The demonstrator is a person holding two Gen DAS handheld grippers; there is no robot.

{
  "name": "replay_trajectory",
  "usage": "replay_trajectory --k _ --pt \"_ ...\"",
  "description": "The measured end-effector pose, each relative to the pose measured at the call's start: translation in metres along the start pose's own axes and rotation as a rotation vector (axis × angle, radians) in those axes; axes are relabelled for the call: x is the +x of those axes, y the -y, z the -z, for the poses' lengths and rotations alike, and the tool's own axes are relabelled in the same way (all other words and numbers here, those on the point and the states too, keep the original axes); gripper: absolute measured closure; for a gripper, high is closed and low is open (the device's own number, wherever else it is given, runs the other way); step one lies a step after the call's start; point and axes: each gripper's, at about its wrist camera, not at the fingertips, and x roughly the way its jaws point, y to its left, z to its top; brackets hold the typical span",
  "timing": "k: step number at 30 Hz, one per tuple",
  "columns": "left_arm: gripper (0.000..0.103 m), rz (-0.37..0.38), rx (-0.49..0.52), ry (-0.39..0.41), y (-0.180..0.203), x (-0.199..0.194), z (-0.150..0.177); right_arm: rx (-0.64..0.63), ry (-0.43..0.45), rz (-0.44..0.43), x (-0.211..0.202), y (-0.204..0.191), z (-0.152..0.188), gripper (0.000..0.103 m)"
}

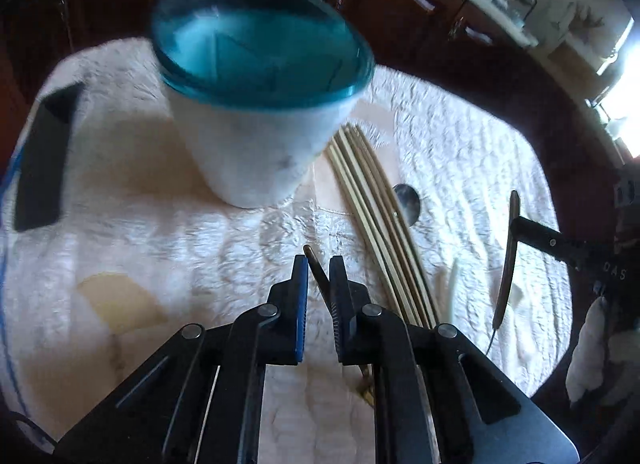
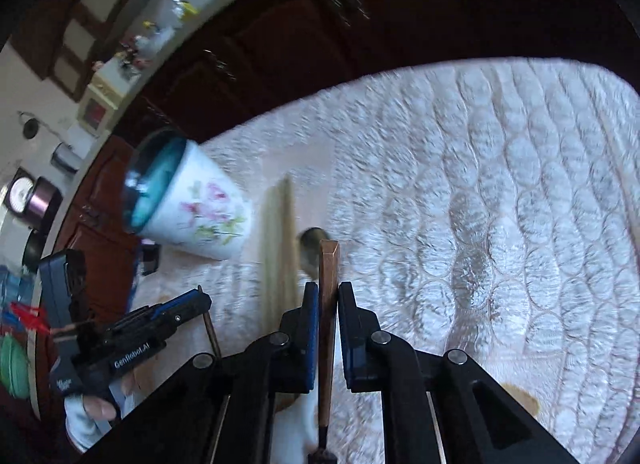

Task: Organize utensils
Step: 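Grasp the gold fork with the left tool while the right tool grasps the wooden-handled fork, then lift both forks and carry them over the teal-rimmed white cup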

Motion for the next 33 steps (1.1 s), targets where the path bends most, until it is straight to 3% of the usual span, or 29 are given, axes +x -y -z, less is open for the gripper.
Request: replay_trajectory --k 12,22,25,28,33 --pt "0.100 0.018 0.025 0.142 -0.013 -0.103 -0.001 -0.140 0.105 -0.118 -0.087 -0.058 0.014 0.094" --pt "0.100 -0.006 0.011 0.287 -0.023 -0.157 -0.058 -0.260 0.247 -0.195 -0.121 -0.124 -0.041 0.094" --pt "0.100 -0.015 -0.026 0.265 -0.032 -0.150 -0.059 -0.284 0.275 -0.201 -0.125 -0.139 -0.056 0.094" --pt "0.098 -0.030 -0.085 0.191 -0.046 -0.123 -0.047 -0.287 0.286 -0.213 -0.124 -0.144 -0.061 0.094" --pt "0.078 -0.032 -0.270 0.033 -0.078 -0.049 -0.018 -0.264 0.262 -0.217 -0.110 -0.134 -0.060 0.094"
